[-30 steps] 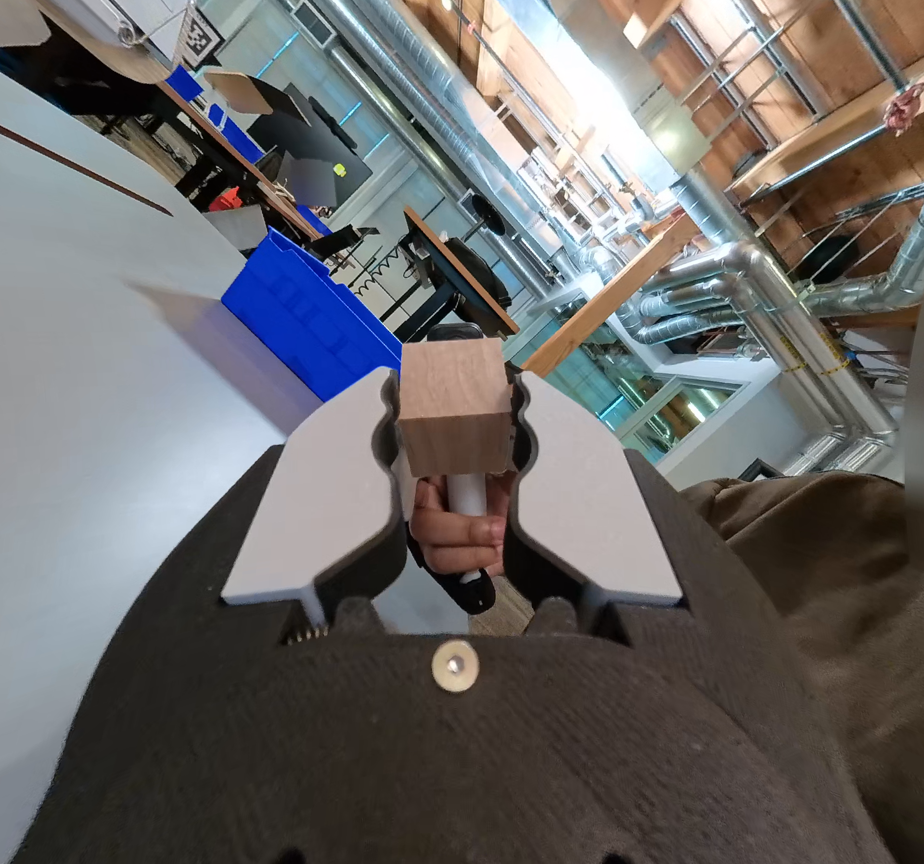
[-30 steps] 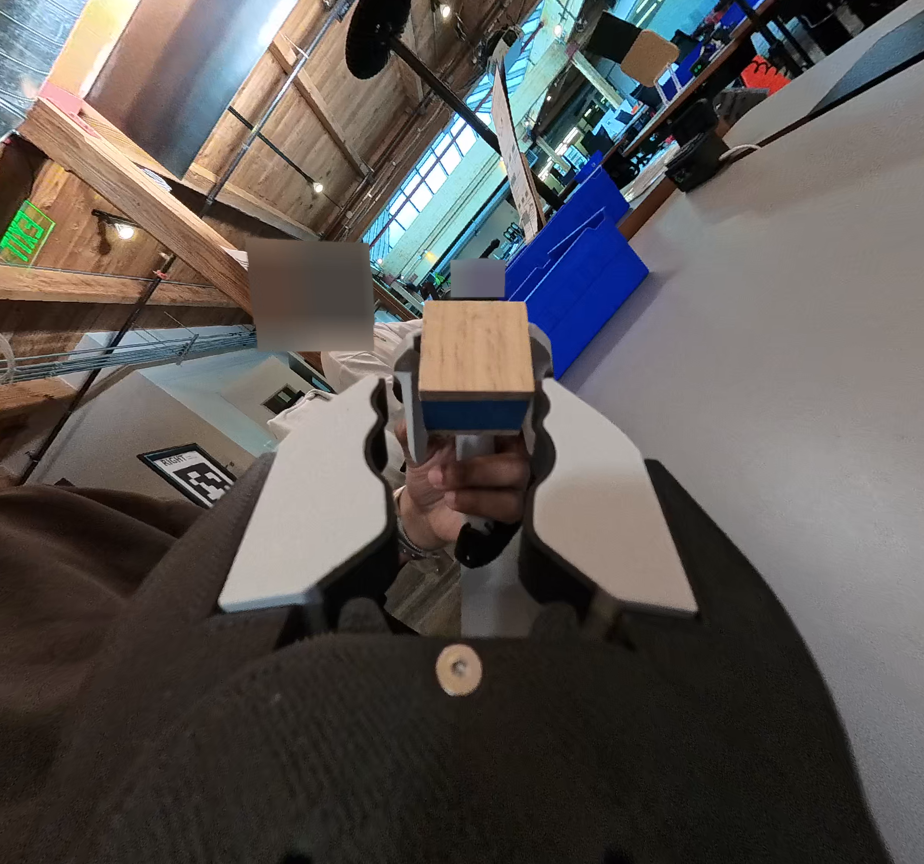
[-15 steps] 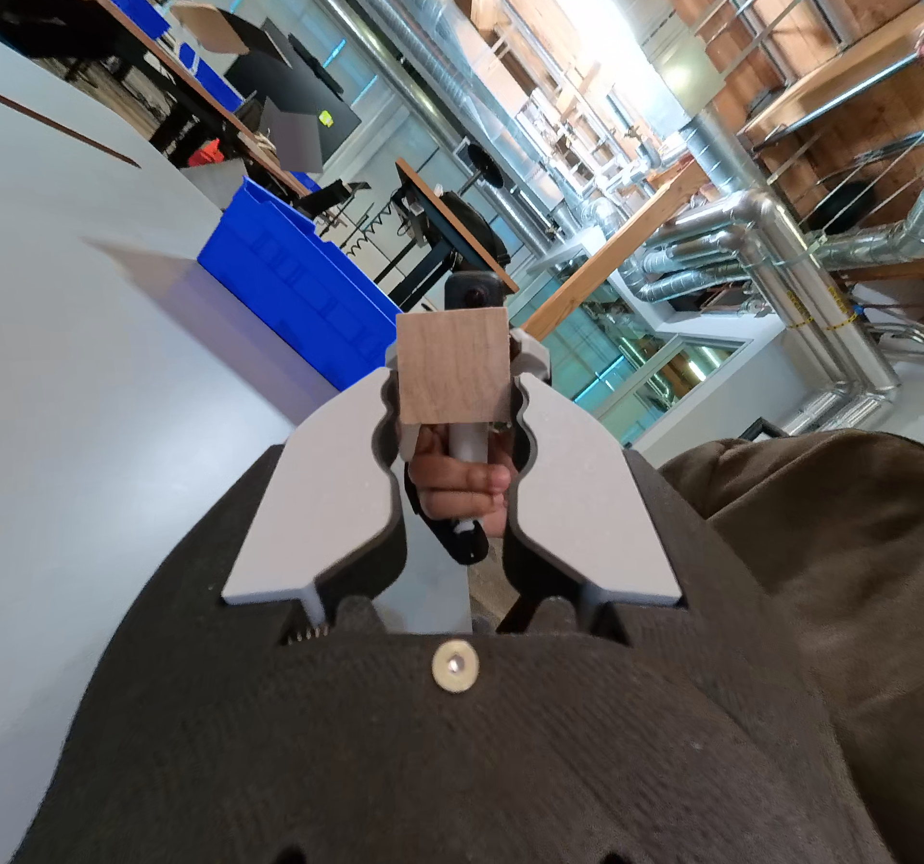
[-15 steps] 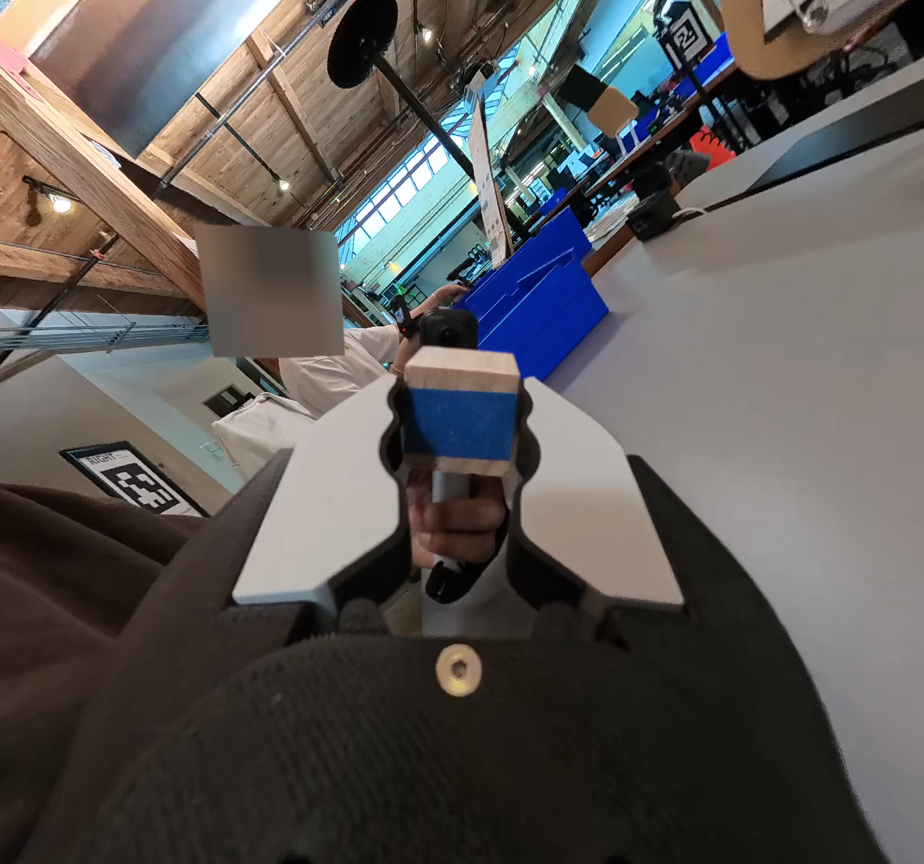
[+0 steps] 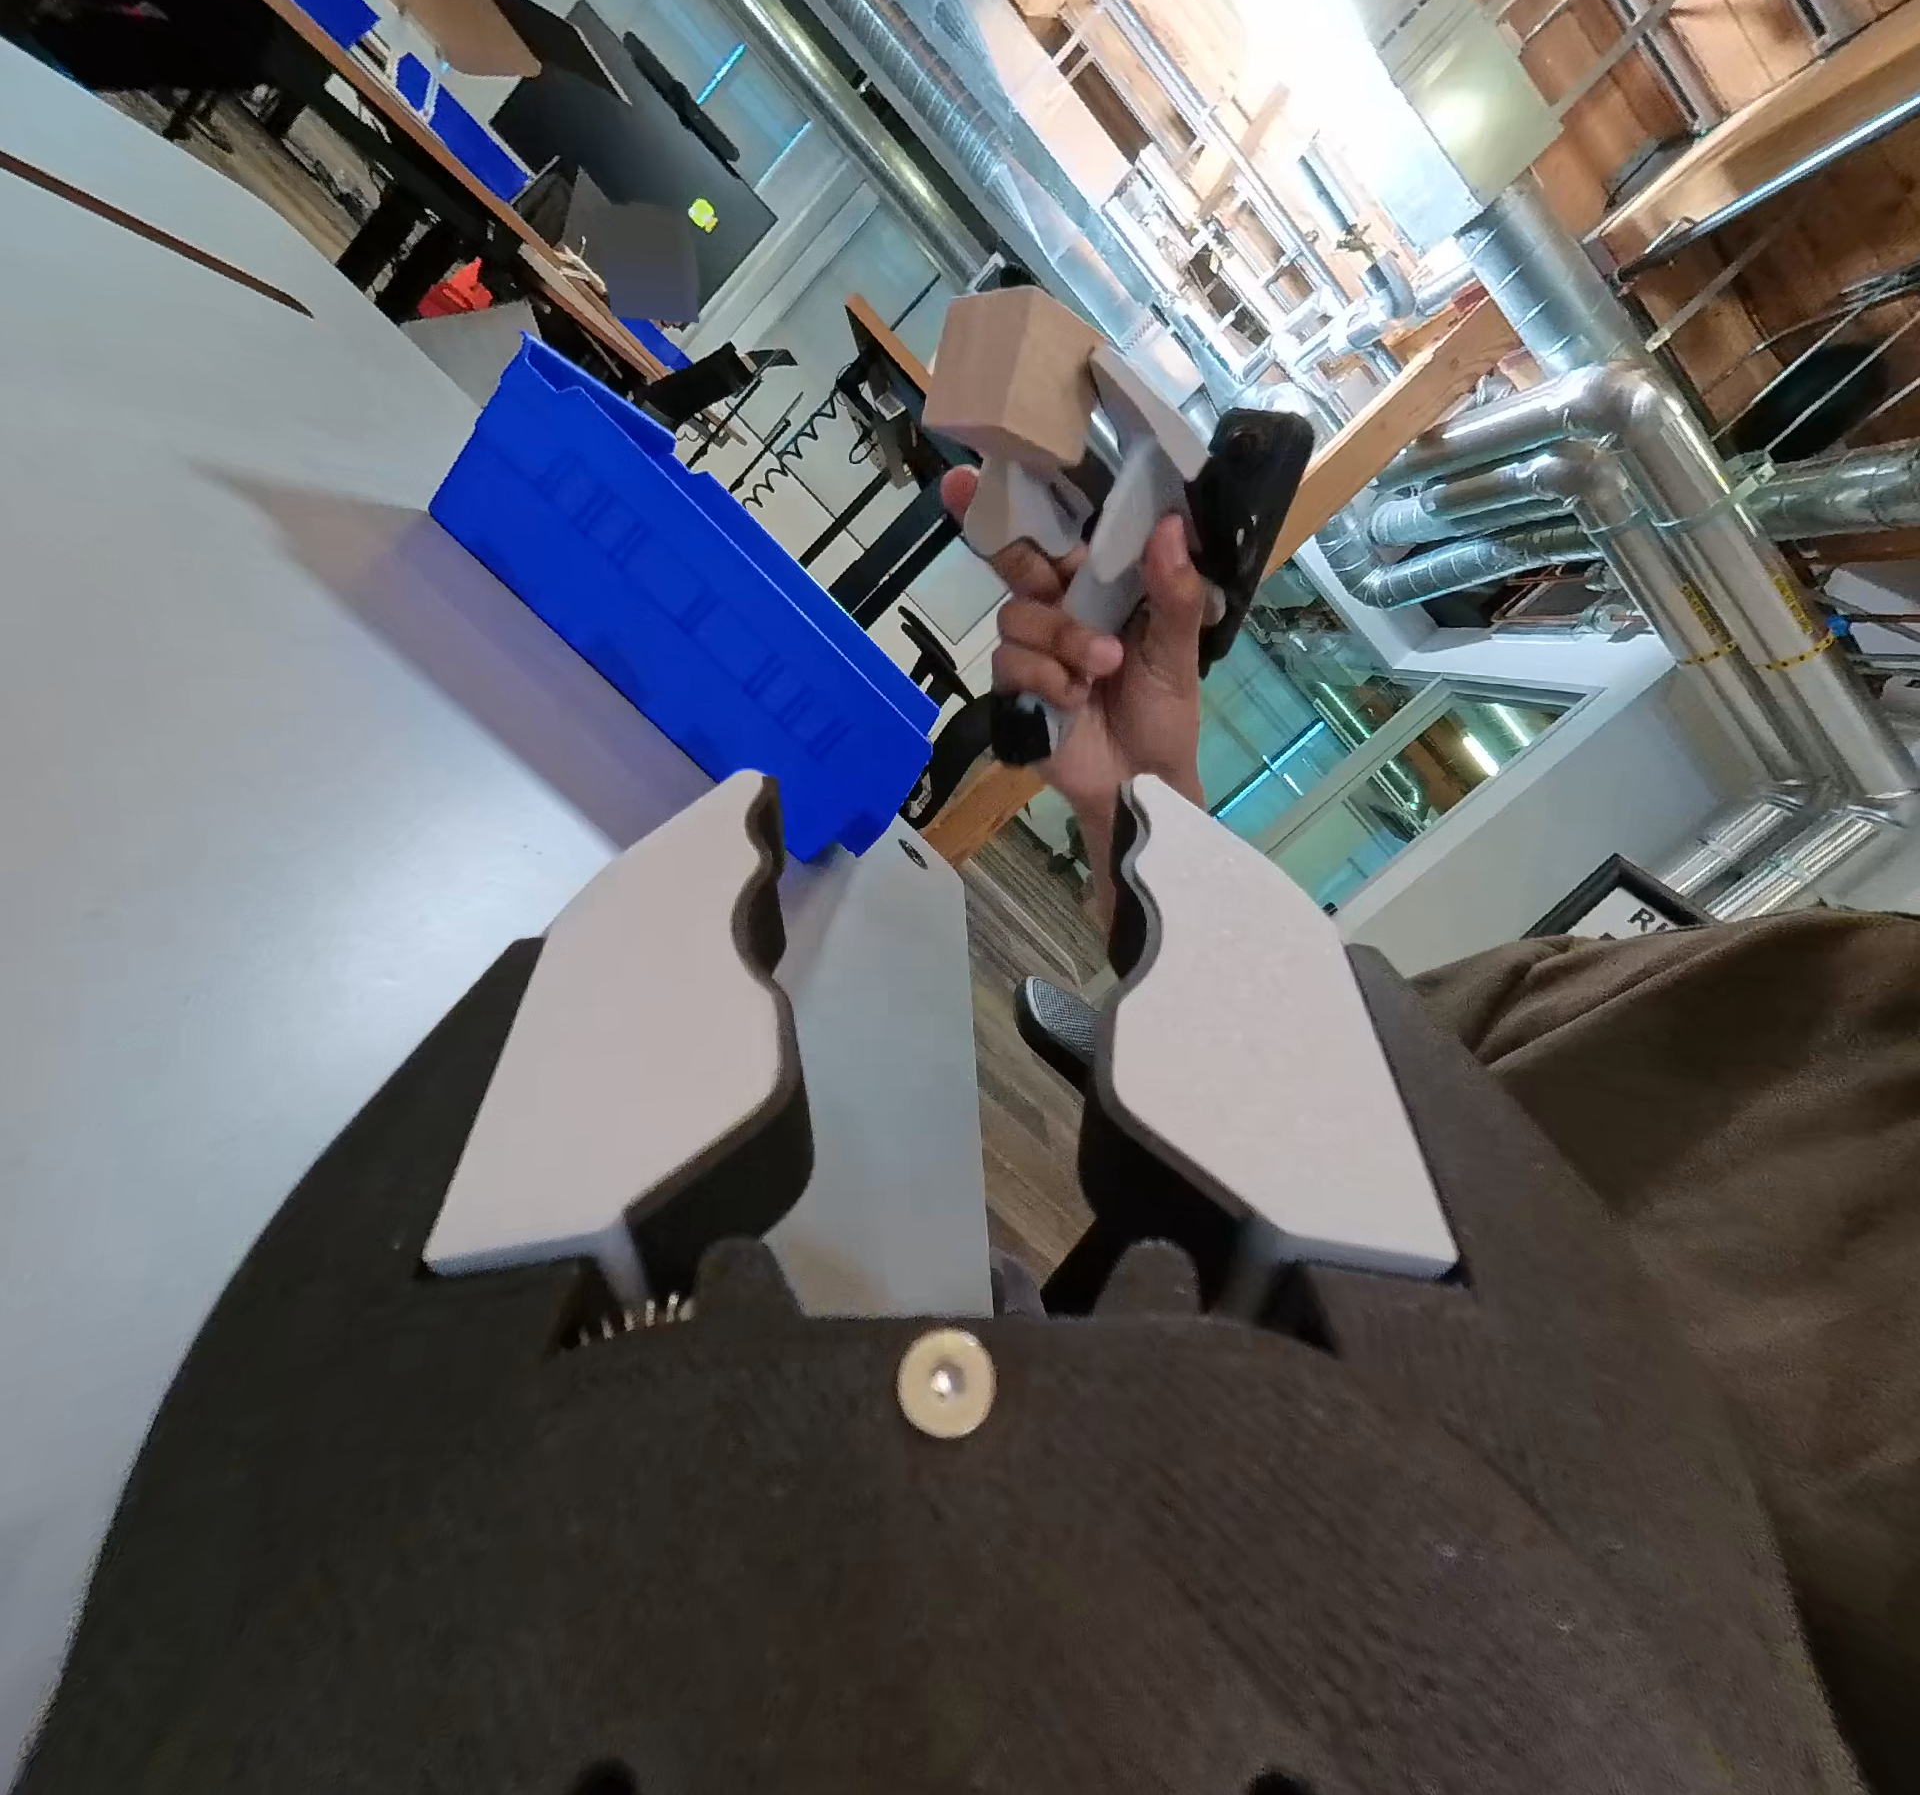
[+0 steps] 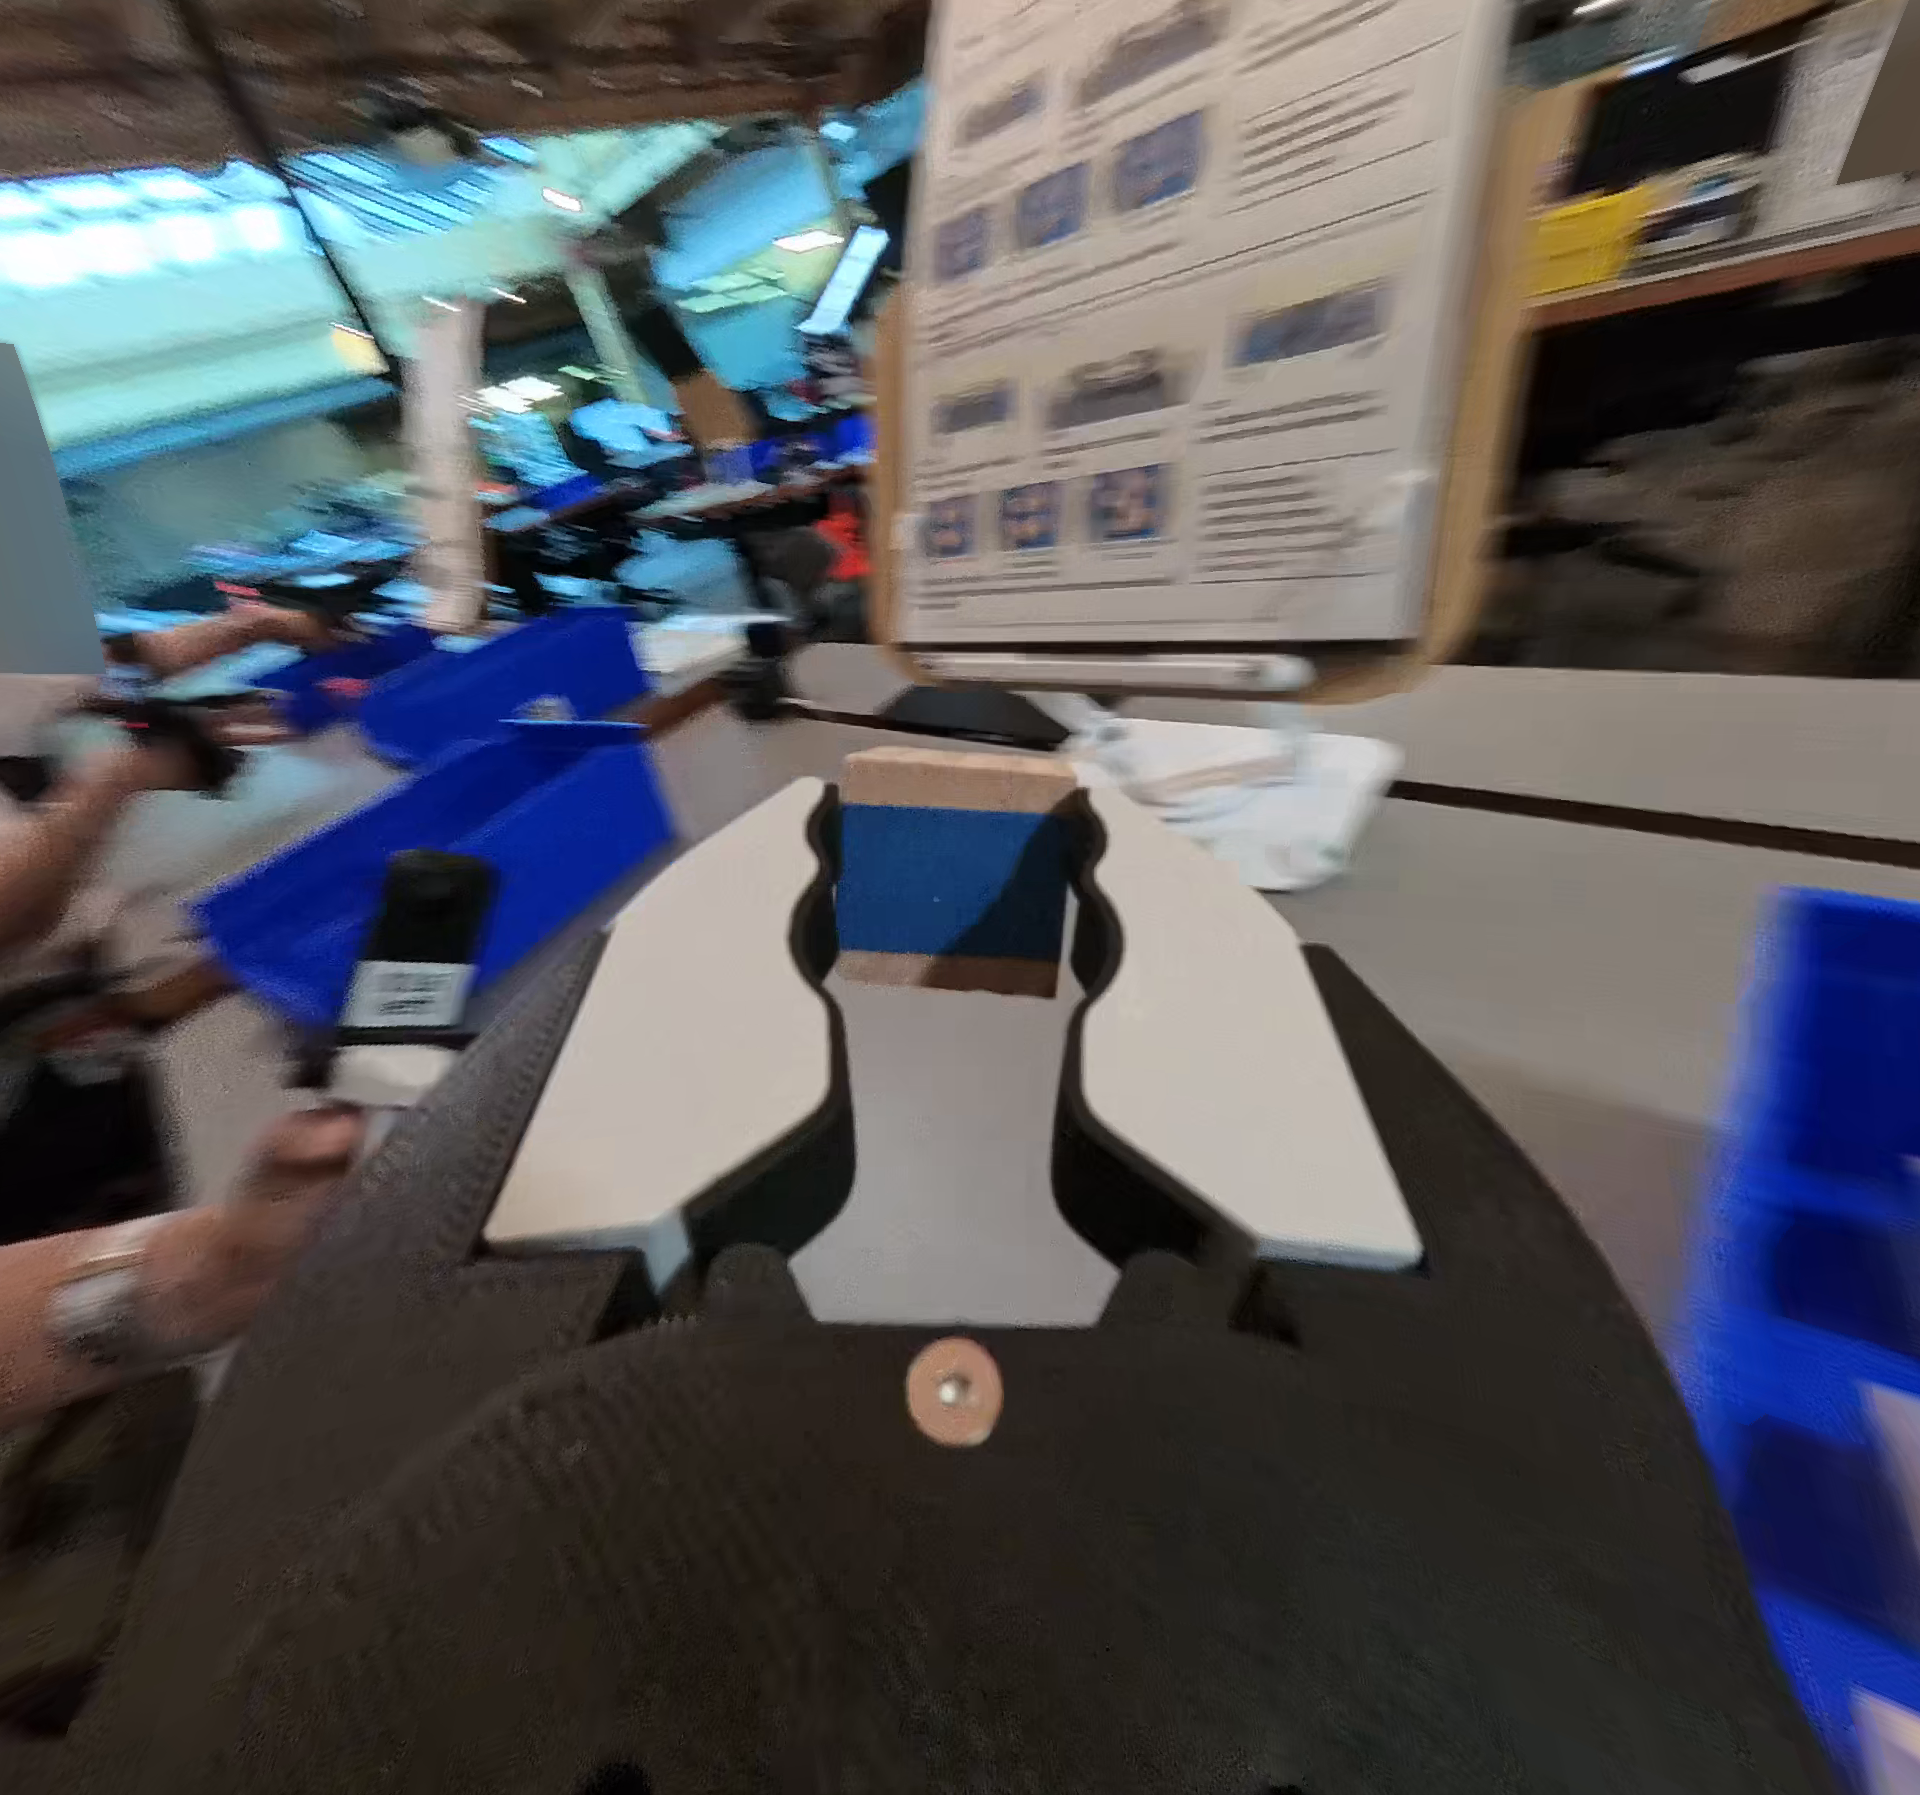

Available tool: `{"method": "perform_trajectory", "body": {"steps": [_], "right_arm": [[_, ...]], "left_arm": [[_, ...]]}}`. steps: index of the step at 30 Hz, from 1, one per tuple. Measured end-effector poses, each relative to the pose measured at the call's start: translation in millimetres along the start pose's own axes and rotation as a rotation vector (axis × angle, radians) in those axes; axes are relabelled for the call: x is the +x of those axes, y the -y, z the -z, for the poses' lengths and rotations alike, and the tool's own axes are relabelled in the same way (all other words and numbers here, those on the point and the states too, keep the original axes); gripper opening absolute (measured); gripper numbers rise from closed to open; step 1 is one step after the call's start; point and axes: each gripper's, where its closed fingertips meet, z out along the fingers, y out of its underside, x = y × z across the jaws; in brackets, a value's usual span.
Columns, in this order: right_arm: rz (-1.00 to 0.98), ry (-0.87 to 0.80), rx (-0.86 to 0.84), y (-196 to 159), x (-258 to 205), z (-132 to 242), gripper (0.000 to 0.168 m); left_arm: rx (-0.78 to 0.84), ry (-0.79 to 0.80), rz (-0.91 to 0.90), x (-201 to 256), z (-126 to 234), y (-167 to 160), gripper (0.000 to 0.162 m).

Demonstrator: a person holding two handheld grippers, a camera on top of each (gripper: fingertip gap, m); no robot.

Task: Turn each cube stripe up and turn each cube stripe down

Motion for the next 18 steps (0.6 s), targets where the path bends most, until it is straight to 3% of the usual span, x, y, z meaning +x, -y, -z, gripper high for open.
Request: {"method": "perform_trajectory", "body": {"steps": [4,8,13,18], "right_arm": [[0.141,-0.370,-0.185,9,109,55,0.043],[0.045,-0.637,-0.443,-37,215,121,0.043],[-0.110,-0.690,-0.749,-120,248,155,0.044],[-0.079,-0.750,-0.832,-140,258,158,0.044]], "left_arm": [[-0.010,0.001,0.020,-3,-2,-4,0.060],[-0.039,0.013,0.020,-7,-5,-11,0.060],[-0.166,0.046,-0.101,-8,-14,-32,0.058],[-0.252,0.018,-0.169,-1,-23,-50,0.059]]}}
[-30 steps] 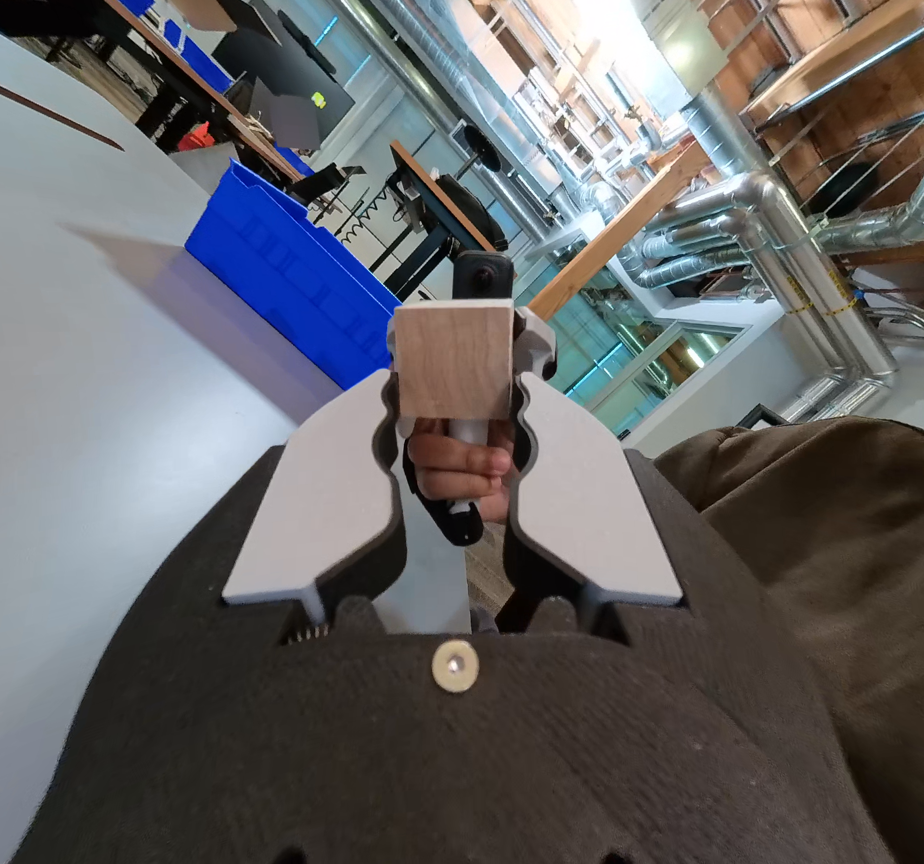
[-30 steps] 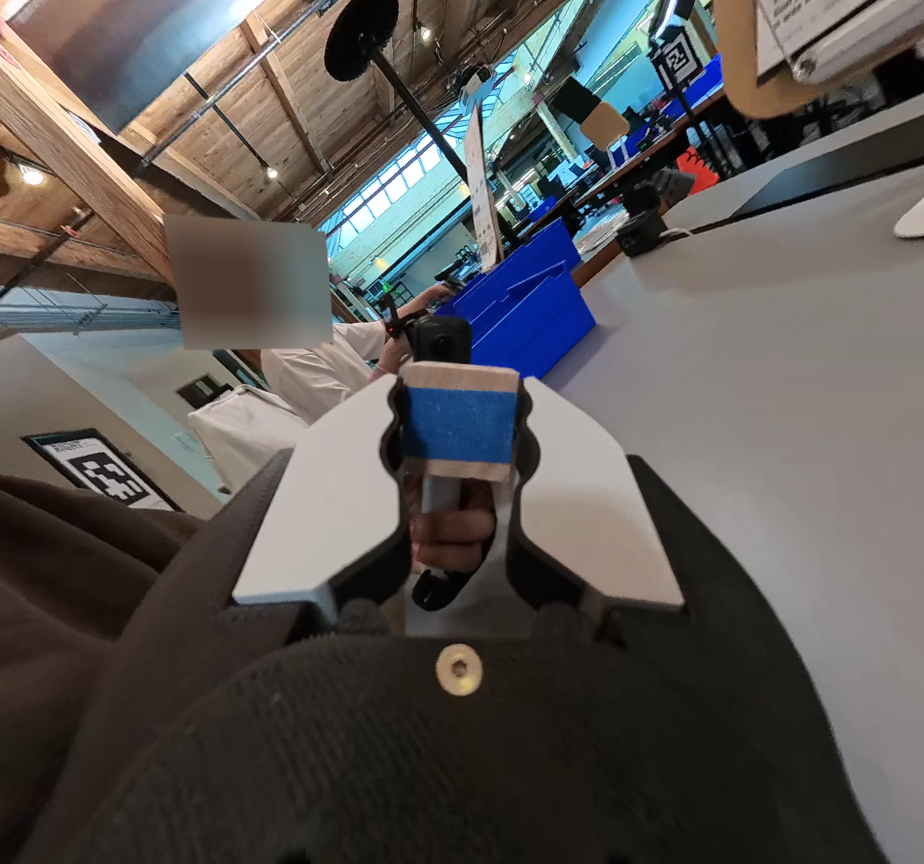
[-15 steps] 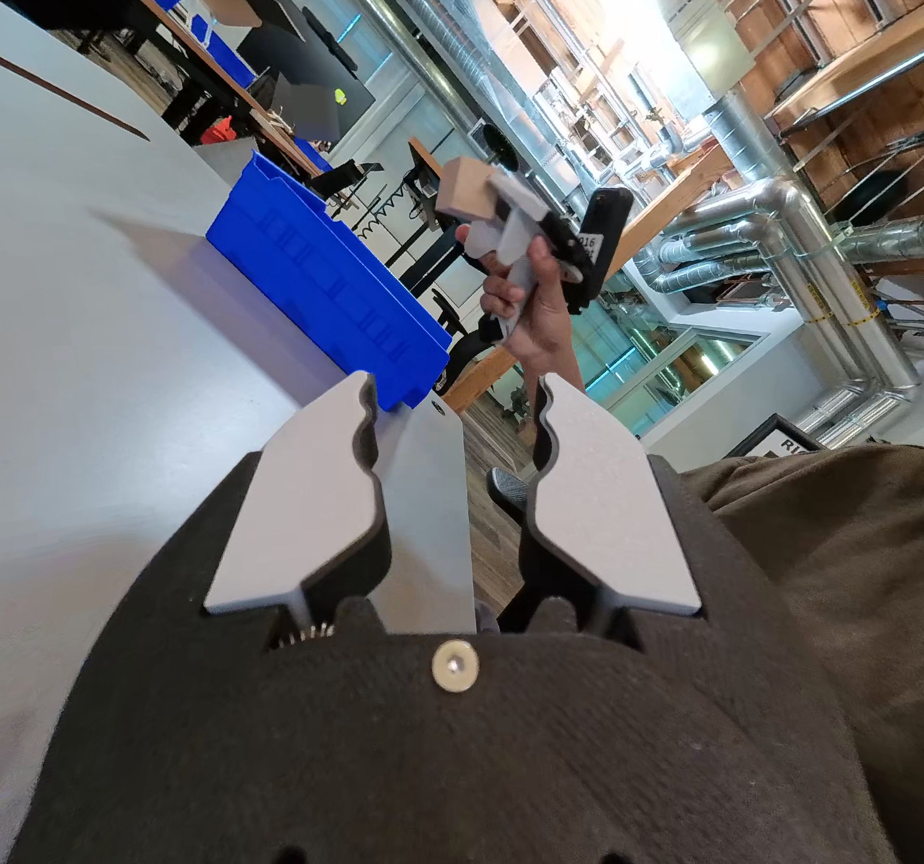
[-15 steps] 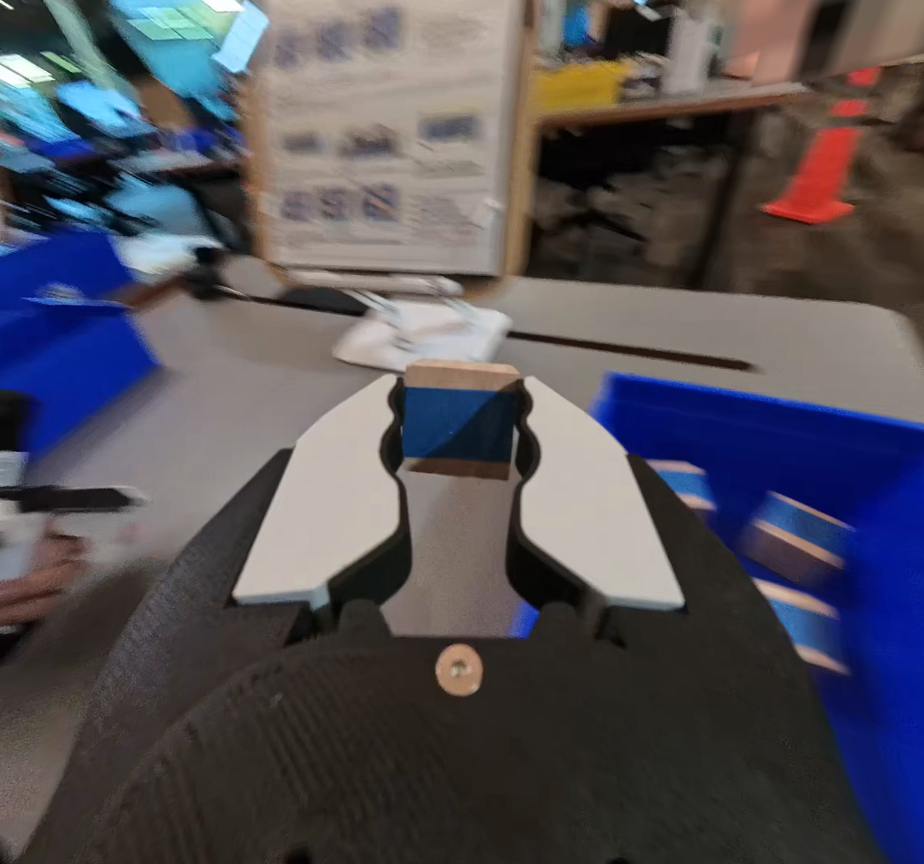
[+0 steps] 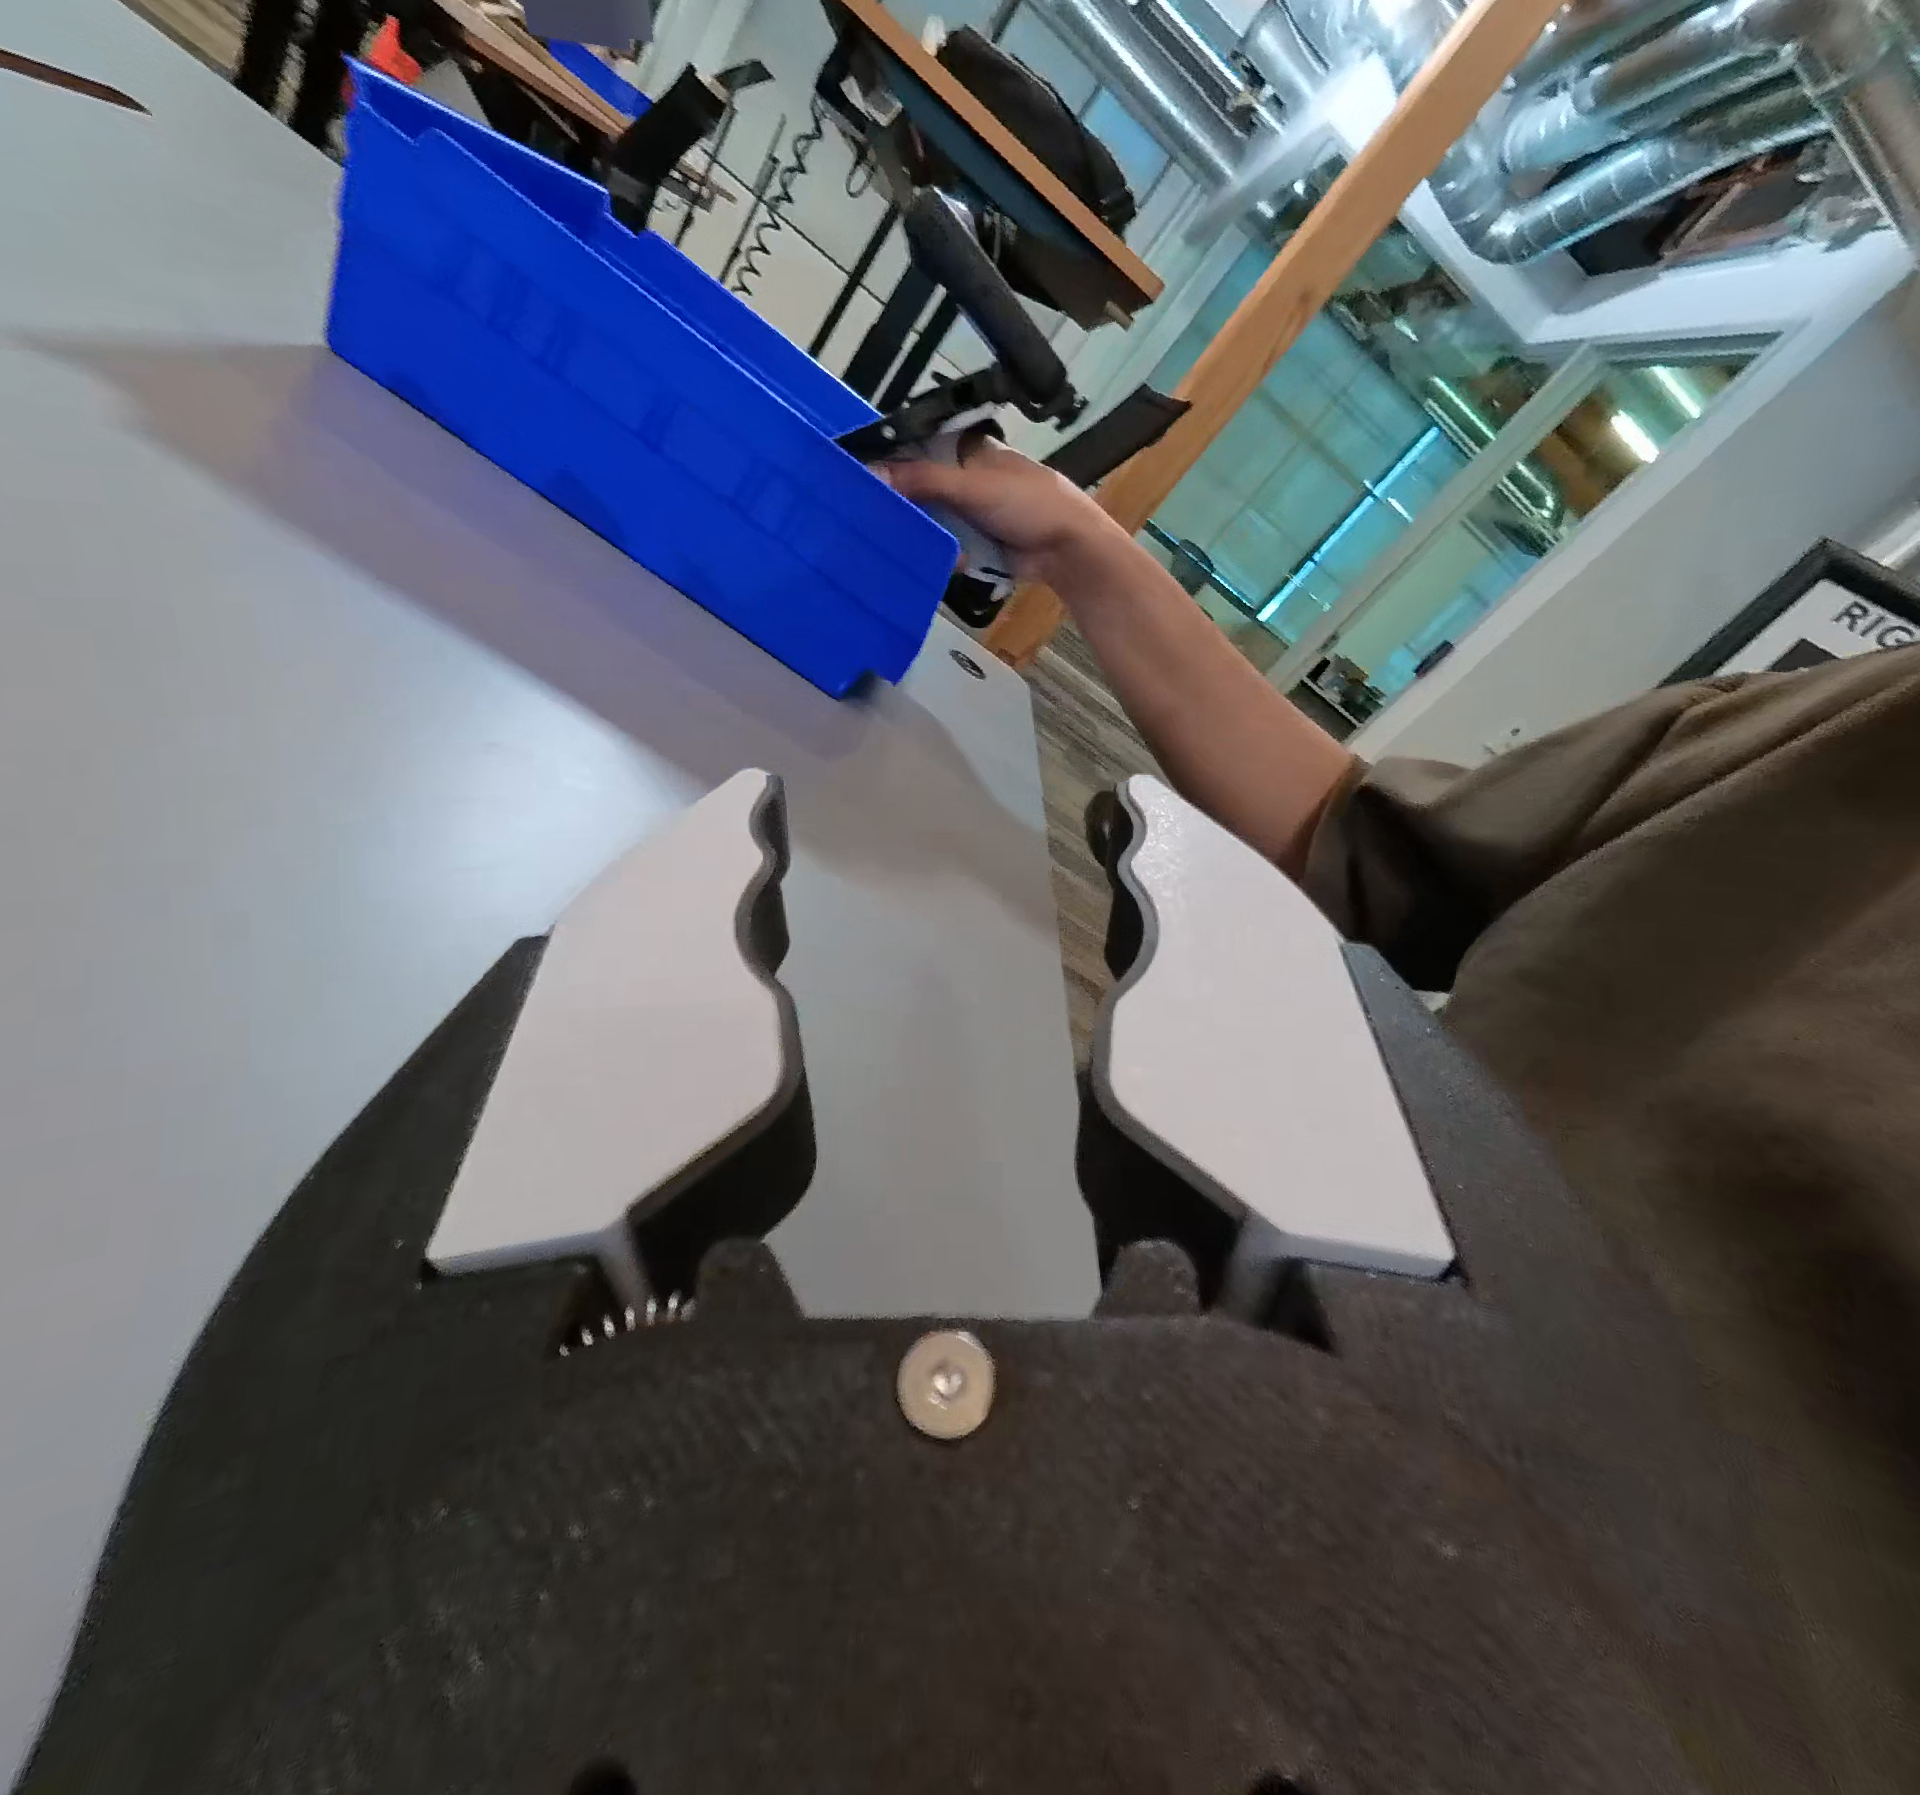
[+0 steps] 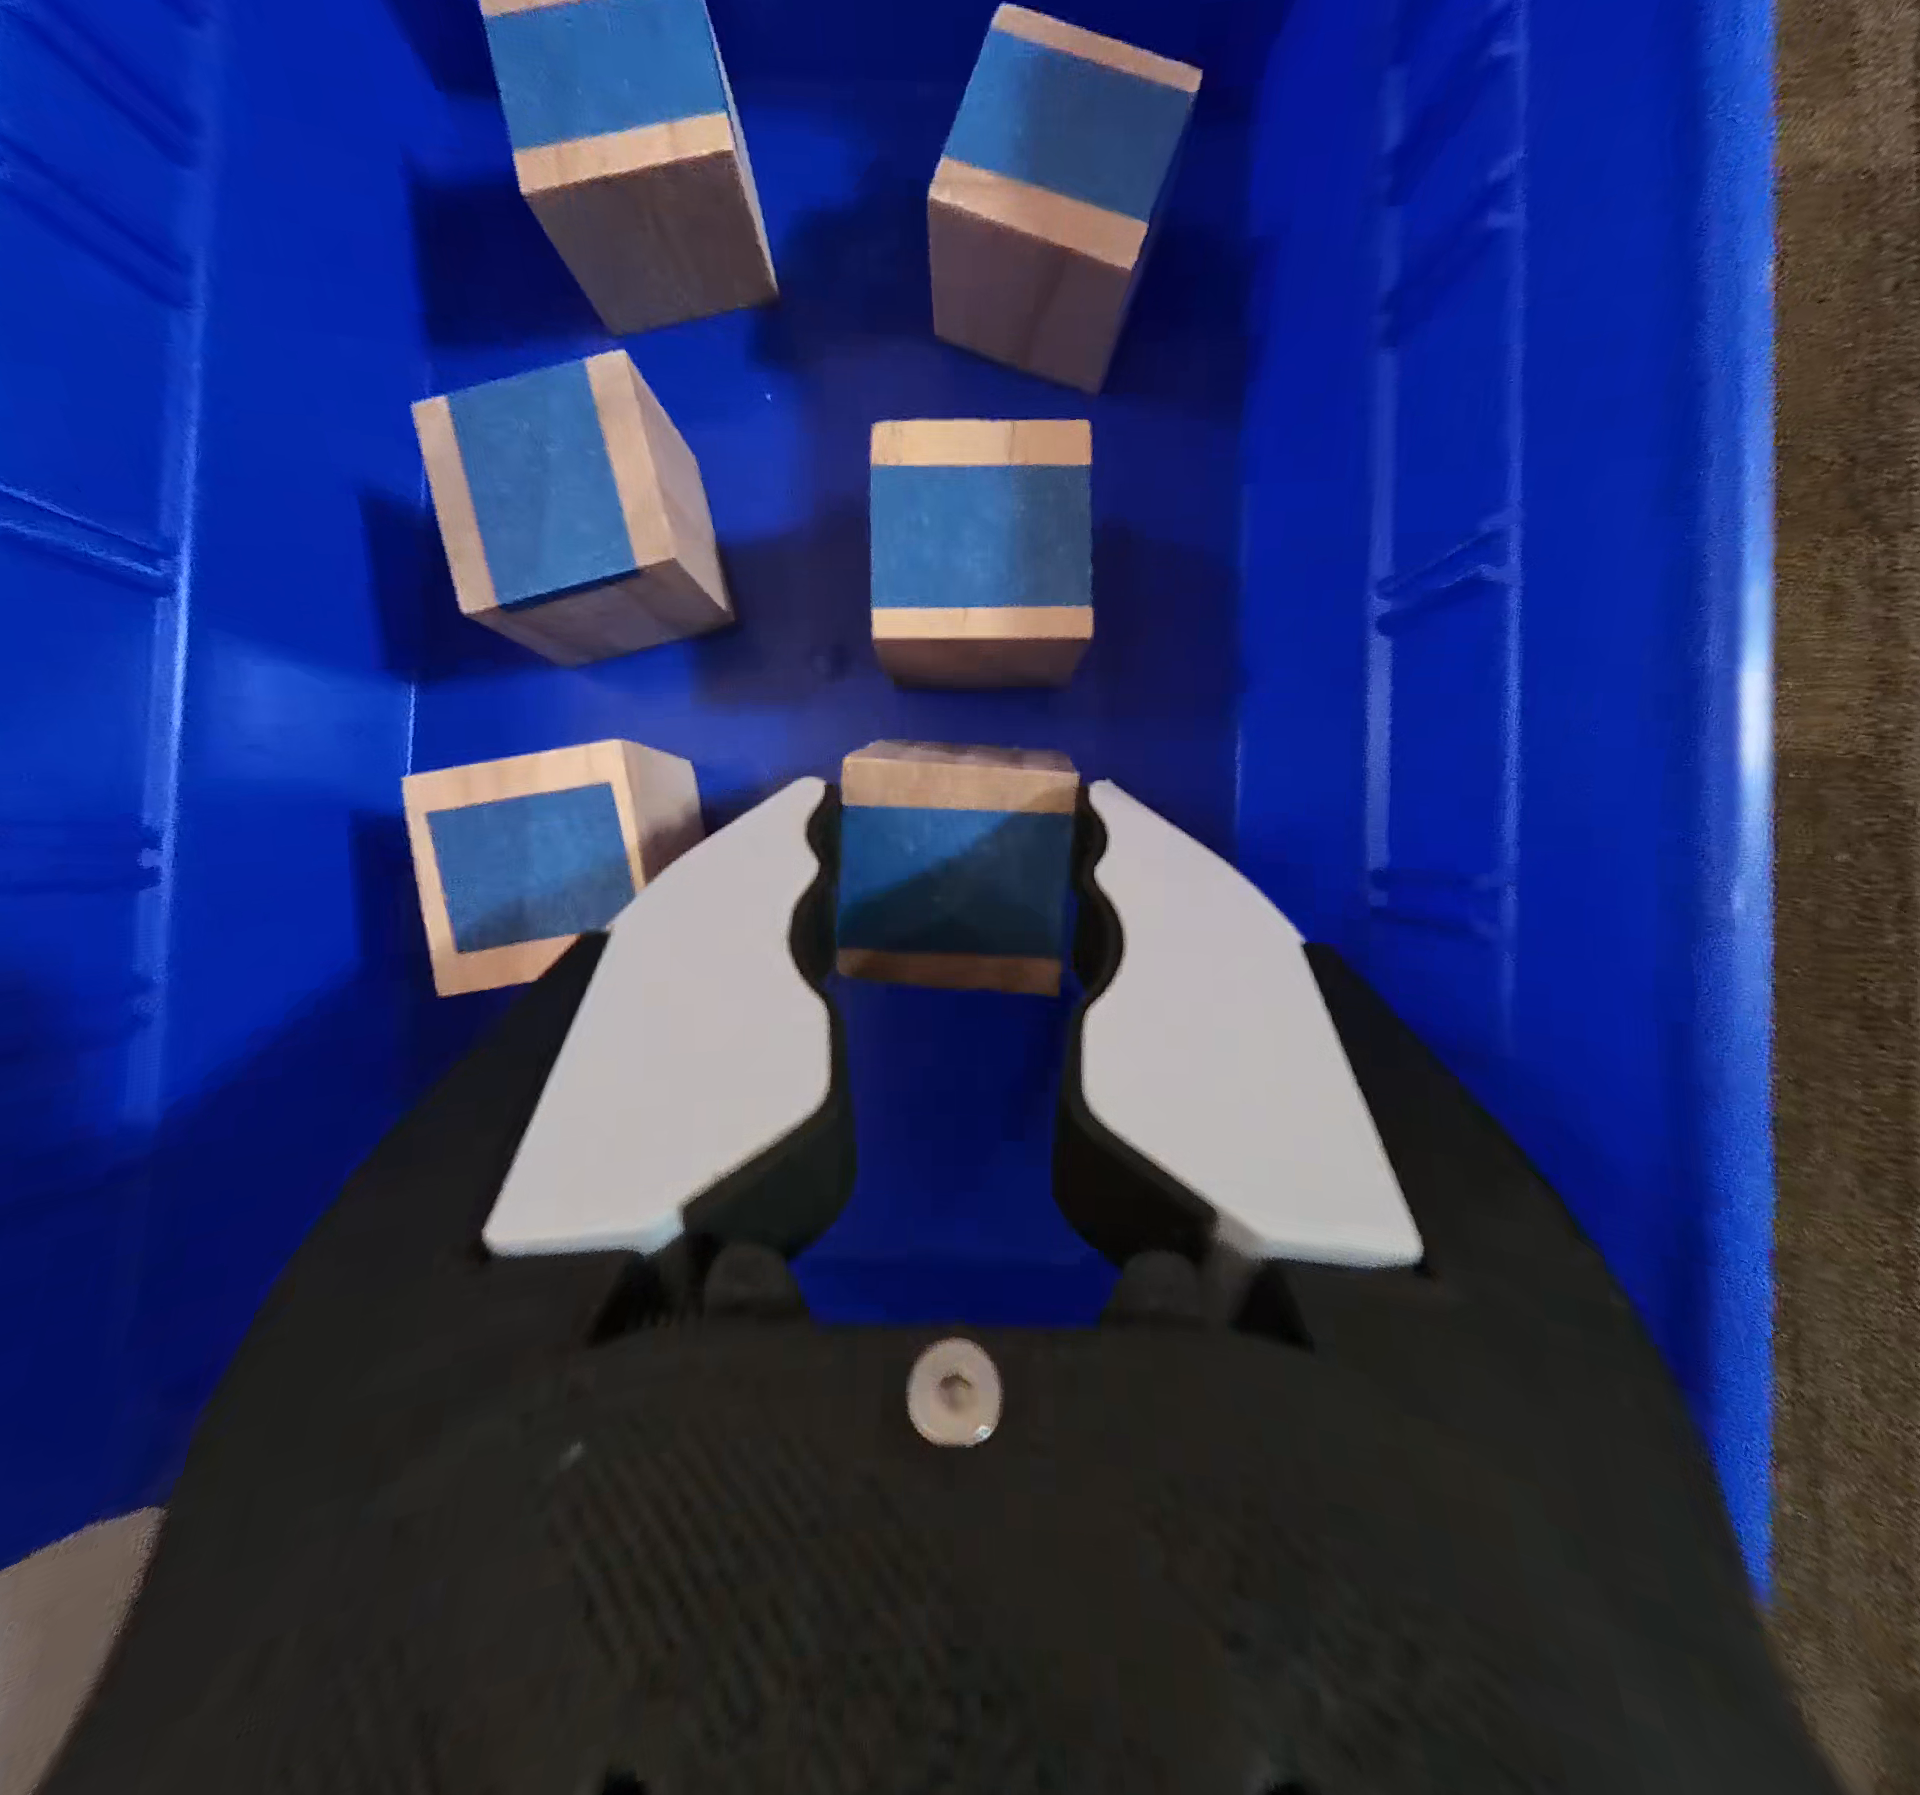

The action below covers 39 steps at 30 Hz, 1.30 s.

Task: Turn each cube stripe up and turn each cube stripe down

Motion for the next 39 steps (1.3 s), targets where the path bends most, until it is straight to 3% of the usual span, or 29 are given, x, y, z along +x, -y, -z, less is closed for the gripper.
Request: {"method": "perform_trajectory", "body": {"steps": [8,13,19,21,23,24,25,27,31,36,39], "right_arm": [[-0.015,0.000,0.157,35,-3,44,0.047],[0.052,-0.115,0.173,36,5,59,0.045],[0.009,0.006,0.313,41,-17,81,0.045],[-0.082,0.130,0.433,45,-41,88,0.036],[-0.140,0.263,0.748,49,-75,114,0.002],[-0.153,0.271,0.920,46,-88,131,0.000],[-0.176,0.240,0.982,42,-95,141,0.000],[-0.137,0.237,0.931,36,-116,147,0.003],[-0.091,0.177,0.876,11,-138,142,0.008],[-0.048,0.059,0.851,-4,-122,134,0.000],[-0.061,-0.027,0.887,-5,-96,136,0.000]], "left_arm": [[-0.030,0.021,-0.004,-4,-3,-4,0.065],[0.046,0.004,0.046,-5,3,10,0.063],[0.132,0.009,0.104,-8,8,25,0.061],[0.127,0.019,0.105,-12,7,25,0.061],[0.105,0.030,0.074,-15,5,24,0.053],[0.108,0.037,0.047,-15,5,25,0.043],[0.132,0.050,0.026,-15,7,30,0.038],[0.182,0.073,-0.004,-12,11,40,0.039],[0.172,0.241,-0.158,-18,23,43,0.052],[0.412,0.620,-0.469,-26,71,85,0.032],[0.418,0.742,-0.556,-33,87,88,0.026]]}}
